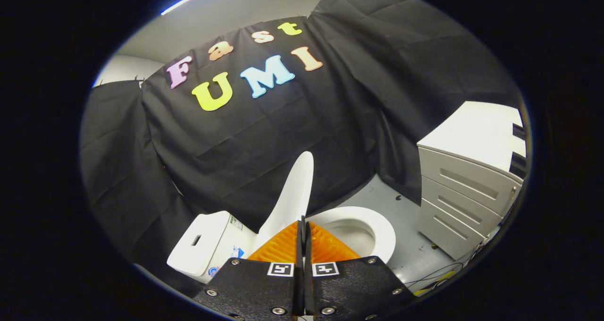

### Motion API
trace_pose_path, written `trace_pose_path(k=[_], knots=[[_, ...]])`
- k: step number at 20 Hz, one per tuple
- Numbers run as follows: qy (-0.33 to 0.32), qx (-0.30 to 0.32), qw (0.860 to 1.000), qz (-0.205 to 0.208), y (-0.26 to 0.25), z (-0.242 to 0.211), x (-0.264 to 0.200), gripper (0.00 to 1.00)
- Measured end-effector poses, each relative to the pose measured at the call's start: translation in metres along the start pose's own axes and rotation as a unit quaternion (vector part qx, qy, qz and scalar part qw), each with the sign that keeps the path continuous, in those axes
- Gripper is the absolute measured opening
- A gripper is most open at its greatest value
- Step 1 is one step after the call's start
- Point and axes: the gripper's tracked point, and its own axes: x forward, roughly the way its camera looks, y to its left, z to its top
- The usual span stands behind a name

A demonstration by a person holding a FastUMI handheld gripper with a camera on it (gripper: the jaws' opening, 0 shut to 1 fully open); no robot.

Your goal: Open the toilet lid.

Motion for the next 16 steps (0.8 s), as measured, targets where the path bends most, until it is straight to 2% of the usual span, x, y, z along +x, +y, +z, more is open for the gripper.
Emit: trace_pose_path(k=[8,16], knots=[[-0.004,-0.095,0.995,-0.003,0.059,0.020,-0.007,0.00],[-0.021,-0.143,0.989,0.016,0.126,0.030,-0.014,0.00]])
